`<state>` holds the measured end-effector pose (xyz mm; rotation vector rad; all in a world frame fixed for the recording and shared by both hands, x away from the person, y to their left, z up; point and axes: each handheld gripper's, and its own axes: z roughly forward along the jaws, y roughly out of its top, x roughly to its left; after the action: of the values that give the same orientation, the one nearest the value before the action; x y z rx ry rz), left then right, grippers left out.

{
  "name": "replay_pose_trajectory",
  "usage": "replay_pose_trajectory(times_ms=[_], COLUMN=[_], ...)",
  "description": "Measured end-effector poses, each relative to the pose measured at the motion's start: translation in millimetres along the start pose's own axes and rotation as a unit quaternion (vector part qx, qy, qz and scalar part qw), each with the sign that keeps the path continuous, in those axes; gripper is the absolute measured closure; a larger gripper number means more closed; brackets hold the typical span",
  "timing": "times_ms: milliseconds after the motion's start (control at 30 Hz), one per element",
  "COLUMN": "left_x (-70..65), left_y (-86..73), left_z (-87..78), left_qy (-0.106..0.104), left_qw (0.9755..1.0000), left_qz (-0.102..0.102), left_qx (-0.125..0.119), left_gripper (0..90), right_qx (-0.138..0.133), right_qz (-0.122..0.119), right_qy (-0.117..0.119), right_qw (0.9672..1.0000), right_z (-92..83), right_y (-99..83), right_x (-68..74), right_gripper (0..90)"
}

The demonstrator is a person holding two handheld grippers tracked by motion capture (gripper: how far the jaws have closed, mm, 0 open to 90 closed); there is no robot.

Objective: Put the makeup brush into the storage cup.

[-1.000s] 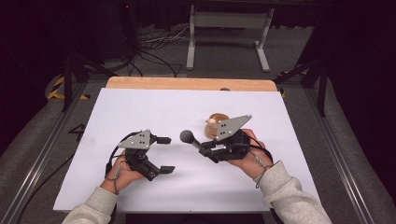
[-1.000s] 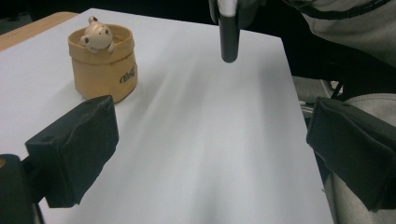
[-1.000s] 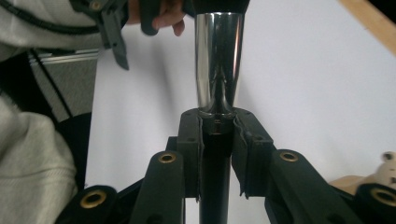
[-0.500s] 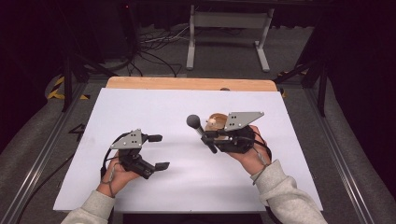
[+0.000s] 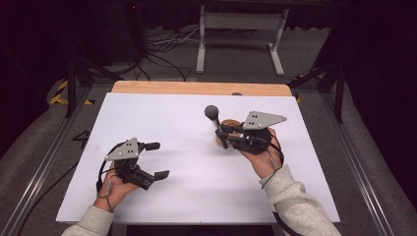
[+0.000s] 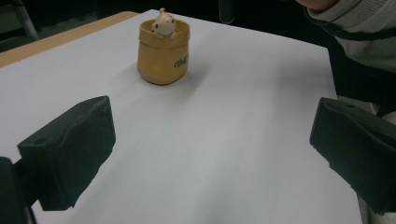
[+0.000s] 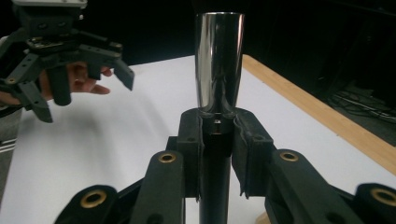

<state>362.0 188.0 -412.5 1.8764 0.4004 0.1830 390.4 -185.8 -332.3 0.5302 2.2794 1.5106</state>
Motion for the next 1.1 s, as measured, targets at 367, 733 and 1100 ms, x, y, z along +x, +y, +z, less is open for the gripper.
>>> replay_pose_trajectory(times_ms=[367, 733, 1100], left_x=[1.1, -0.8, -8.3], left_y=[-5.0, -11.3, -18.7], left_z=[-6.6, -7.8, -9.8], left_qy=[0.029, 0.049, 0.079], left_qw=[0.9995, 0.9984, 0.9959], left_qz=[-0.005, -0.006, 0.012], left_qx=[-0.016, -0.028, -0.042], left_gripper=[0.7, 1.6, 0.9], right_qx=[-0.039, -0.056, -0.075], right_qz=[0.056, 0.045, 0.034], right_qy=[-0.041, -0.085, -0.118], right_qw=[0.9968, 0.9938, 0.9896], right_z=[5.0, 8.3, 8.0], right_y=[-7.7, -12.0, -17.6], right_x=[-18.1, -26.0, -32.9], right_gripper=[74.4, 74.3, 74.3])
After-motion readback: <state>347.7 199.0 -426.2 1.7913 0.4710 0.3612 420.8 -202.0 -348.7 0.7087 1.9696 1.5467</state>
